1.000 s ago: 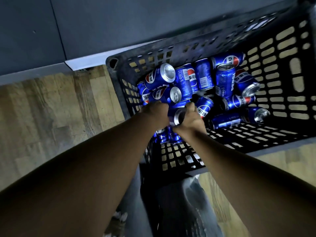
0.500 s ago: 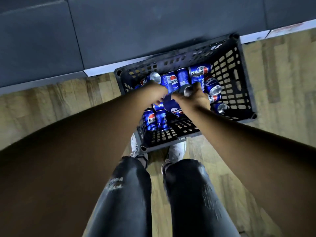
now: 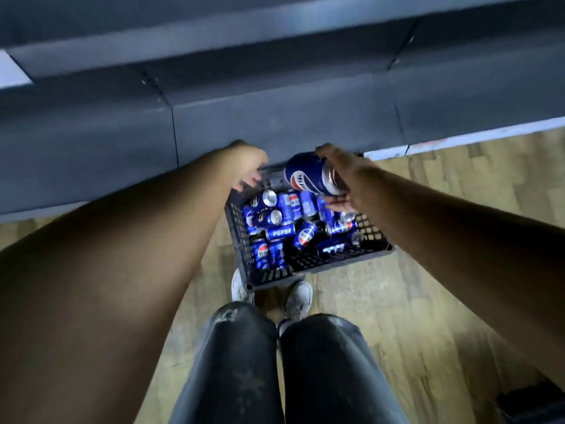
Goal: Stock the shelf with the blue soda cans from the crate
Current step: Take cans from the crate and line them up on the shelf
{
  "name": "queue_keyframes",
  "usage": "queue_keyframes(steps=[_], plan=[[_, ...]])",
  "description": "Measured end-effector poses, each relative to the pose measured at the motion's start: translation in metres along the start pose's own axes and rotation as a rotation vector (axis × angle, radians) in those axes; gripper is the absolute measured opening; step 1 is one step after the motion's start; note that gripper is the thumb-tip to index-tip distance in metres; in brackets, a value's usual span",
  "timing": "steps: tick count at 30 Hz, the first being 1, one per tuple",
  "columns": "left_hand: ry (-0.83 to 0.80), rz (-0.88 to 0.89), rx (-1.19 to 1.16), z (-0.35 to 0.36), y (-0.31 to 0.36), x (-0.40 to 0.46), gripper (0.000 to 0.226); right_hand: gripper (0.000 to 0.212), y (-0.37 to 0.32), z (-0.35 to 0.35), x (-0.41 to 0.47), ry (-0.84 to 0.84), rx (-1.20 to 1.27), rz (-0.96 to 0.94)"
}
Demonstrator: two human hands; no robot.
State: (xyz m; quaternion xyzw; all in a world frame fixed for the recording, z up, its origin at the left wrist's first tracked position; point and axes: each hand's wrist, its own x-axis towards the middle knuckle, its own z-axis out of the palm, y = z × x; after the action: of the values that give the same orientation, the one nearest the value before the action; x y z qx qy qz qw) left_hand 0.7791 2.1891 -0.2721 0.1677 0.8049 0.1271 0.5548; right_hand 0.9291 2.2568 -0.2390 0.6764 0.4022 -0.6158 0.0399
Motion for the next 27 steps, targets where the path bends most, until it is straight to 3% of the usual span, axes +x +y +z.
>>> queue_keyframes(steps=[3, 8, 15, 20, 23, 27], plan=[[-0.071, 0.024, 0.009, -0.015, 0.024, -0.037, 0.050, 0.037, -0.025, -0.014, -0.045, -0.117, 0.134, -0.044], [-0.106, 0.132, -0.248, -0.045, 0.062, -0.103, 0.076, 0.028, -0.061, -0.028, -0.115, -0.271, 0.291, -0.174], [-0.125, 0.355, -0.474, -0.097, 0.098, -0.181, 0.068, 0.023, -0.092, -0.040, -0.179, -0.451, 0.424, -0.373], [-0.086, 0.492, -0.490, -0.138, 0.109, -0.239, 0.067, 0.057, -0.111, -0.040, -0.210, -0.619, 0.397, -0.514], [-0.041, 0.579, -0.474, -0.153, 0.116, -0.272, 0.057, 0.062, -0.121, -0.038, -0.227, -0.729, 0.397, -0.583], [0.030, 0.677, -0.502, -0.166, 0.119, -0.305, 0.044, 0.097, -0.129, -0.031, -0.241, -0.837, 0.467, -0.623]])
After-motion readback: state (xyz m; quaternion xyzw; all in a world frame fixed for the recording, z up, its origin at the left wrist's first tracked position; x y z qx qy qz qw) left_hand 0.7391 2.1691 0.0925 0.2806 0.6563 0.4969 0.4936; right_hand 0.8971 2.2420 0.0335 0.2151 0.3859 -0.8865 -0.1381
